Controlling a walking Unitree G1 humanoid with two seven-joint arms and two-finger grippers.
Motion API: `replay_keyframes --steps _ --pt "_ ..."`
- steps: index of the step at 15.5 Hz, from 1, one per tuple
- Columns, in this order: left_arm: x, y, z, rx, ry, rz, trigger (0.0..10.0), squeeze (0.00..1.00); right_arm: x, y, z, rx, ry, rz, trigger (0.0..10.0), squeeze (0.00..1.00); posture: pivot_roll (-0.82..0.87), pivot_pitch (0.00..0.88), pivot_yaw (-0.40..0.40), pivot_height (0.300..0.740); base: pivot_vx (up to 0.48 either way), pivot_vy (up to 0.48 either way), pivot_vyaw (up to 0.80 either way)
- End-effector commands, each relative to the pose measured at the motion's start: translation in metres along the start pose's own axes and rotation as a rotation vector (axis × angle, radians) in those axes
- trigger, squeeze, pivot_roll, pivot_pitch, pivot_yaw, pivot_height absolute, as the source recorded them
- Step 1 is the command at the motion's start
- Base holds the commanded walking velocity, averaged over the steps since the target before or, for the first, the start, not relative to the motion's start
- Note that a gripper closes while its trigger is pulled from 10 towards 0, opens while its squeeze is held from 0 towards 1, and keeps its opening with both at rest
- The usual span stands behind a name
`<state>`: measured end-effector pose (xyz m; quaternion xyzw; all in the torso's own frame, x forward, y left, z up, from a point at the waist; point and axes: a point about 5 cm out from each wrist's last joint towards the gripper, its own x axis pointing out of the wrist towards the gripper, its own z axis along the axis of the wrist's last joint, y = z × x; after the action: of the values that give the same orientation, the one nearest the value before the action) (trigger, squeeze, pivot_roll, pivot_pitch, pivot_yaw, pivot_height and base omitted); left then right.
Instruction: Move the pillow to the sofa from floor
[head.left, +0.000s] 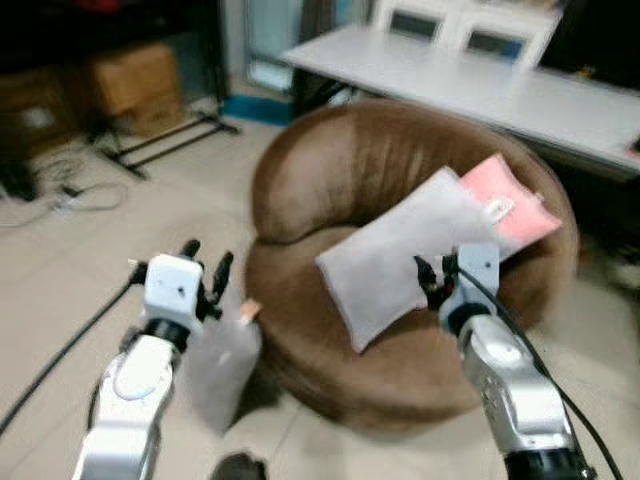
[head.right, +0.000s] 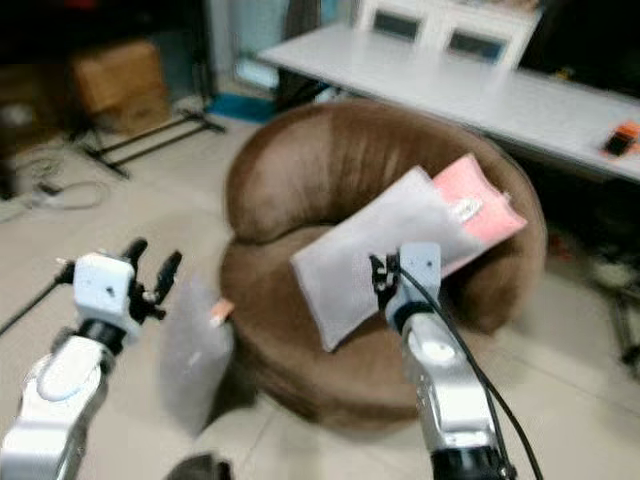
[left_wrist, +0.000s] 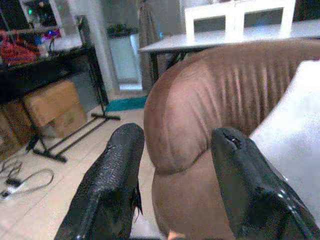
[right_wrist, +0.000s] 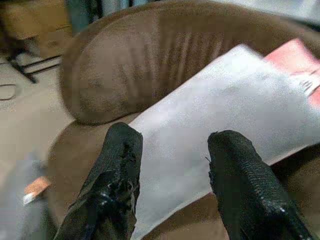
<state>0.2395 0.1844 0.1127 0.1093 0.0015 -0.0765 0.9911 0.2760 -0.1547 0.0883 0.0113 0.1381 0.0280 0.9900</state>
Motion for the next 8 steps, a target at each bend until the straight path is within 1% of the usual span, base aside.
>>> replay_keyframes --steps 1,3,8 --pt "0.0046 0.0015 0.0049 0.011 -0.014 0.006 10.0 0.0 0.0011 -0.0032 0.0036 -0.003 -0.003 -0.007 10.0 0.0 0.03 0.0 -0.071 0.74 0.0 0.259 0.0" --pt "0.0049 0.0018 0.0047 0.007 -0.014 0.012 10.0 0.0 0.0013 -0.0024 0.0032 -0.005 0.001 -0.003 10.0 0.0 0.03 0.0 -0.071 0.74 0.0 0.304 0.0" --pt "0.005 0.0021 0.0046 0.003 -0.014 0.017 10.0 0.0 0.0013 -0.001 0.0035 -0.008 0.002 0.008 10.0 0.0 0.03 0.0 -0.072 0.74 0.0 0.364 0.0"
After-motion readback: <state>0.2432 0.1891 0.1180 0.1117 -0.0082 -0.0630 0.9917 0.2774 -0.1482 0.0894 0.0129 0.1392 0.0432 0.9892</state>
